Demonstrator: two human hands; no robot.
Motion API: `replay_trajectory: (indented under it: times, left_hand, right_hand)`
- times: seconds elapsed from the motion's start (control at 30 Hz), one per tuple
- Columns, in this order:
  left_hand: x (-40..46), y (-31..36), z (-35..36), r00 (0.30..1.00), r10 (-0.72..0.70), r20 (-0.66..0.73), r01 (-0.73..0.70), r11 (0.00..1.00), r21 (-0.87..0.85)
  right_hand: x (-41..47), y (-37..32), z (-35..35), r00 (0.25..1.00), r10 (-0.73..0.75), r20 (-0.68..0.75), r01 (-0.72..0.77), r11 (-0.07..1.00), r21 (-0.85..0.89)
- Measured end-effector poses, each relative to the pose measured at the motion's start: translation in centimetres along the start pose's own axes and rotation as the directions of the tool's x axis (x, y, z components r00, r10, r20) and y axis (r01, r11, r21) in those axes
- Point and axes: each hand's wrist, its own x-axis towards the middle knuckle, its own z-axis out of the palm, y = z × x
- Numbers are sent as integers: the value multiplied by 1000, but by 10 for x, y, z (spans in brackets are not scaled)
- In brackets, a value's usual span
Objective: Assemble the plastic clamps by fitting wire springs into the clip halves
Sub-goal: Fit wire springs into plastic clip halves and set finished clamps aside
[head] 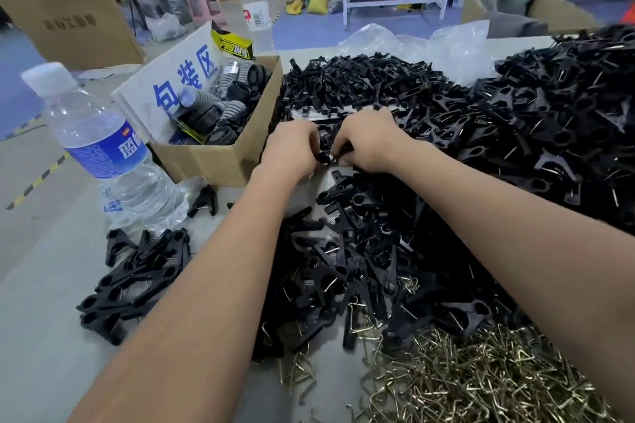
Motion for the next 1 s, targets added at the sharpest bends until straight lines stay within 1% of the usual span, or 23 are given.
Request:
replay_trajectory:
  times: [0.03, 0.1, 0.17, 0.2, 0.3, 0.4, 0.47, 0.53, 0.6, 0.67, 0.7, 0.73, 0.77, 0.83, 0.87, 0.9, 0.93, 1.0]
  left_hand:
    - [1, -2, 0, 1000, -13, -3, 13, 1000, -16]
    - [0, -3, 0, 1000, -15, -15, 14, 999, -52]
    - [-2, -3, -1, 998, -14, -55, 8, 995, -98]
    - [-3, -2, -2, 998, -20, -63, 11, 990, -140]
    - [-9, 5, -3, 996, -72, -54, 55, 960, -275]
    - [-16, 10, -2, 989, -113, -98, 76, 942, -326]
    - [-22, 11, -1, 986, -129, -105, 78, 919, -387]
    - [-28, 11, -1, 985, -133, -109, 74, 899, -432]
    - [-33, 11, -1, 980, -156, -121, 79, 873, -481]
    - [-38, 12, 2, 973, -185, -136, 82, 834, -545]
    - [-41, 13, 3, 971, -201, -132, 89, 810, -579]
    - [-44, 15, 4, 970, -215, -117, 95, 773, -628]
    - [-48, 17, 5, 970, -224, -92, 98, 711, -696]
    - [-61, 23, 7, 973, -228, -24, 99, 516, -851]
    - [-70, 26, 9, 978, -210, -4, 84, 410, -908]
    - [-79, 29, 10, 984, -178, 6, 65, 327, -943]
    - [-88, 32, 11, 991, -136, 14, 52, 277, -960]
    - [-106, 36, 14, 999, -37, 31, 39, 230, -973]
  right_hand:
    - [-2, 2, 0, 999, 1, -53, 1, 999, 34]
    - [-7, 6, -2, 986, 43, -159, -17, 986, 165]
    - [-13, 8, -5, 969, 101, -226, -33, 957, 288]
    - [-15, 8, -6, 965, 117, -235, -40, 951, 306]
    - [-18, 8, -7, 972, 123, -202, -65, 959, 274]
    - [-19, 7, -4, 973, 133, -189, -80, 960, 268]
    - [-23, 7, -2, 961, 137, -241, -73, 963, 258]
    - [-27, 8, -1, 934, 134, -332, -45, 964, 263]
    - [-31, 7, -3, 907, 164, -388, -6, 926, 377]
    - [-38, 3, -6, 888, 229, -398, 14, 853, 521]
    - [-42, 1, -6, 881, 271, -388, 20, 797, 604]
    - [-49, -2, -5, 875, 317, -366, 33, 715, 698]
    - [-57, -5, -5, 871, 357, -339, 56, 612, 789]
    - [-78, -10, -3, 868, 400, -296, 113, 420, 901]
    - [-90, -13, -2, 867, 411, -282, 131, 358, 924]
    - [-103, -14, -1, 862, 424, -277, 146, 315, 938]
    - [-114, -16, 1, 855, 438, -278, 164, 279, 946]
    - [-140, -17, 6, 843, 462, -277, 199, 211, 957]
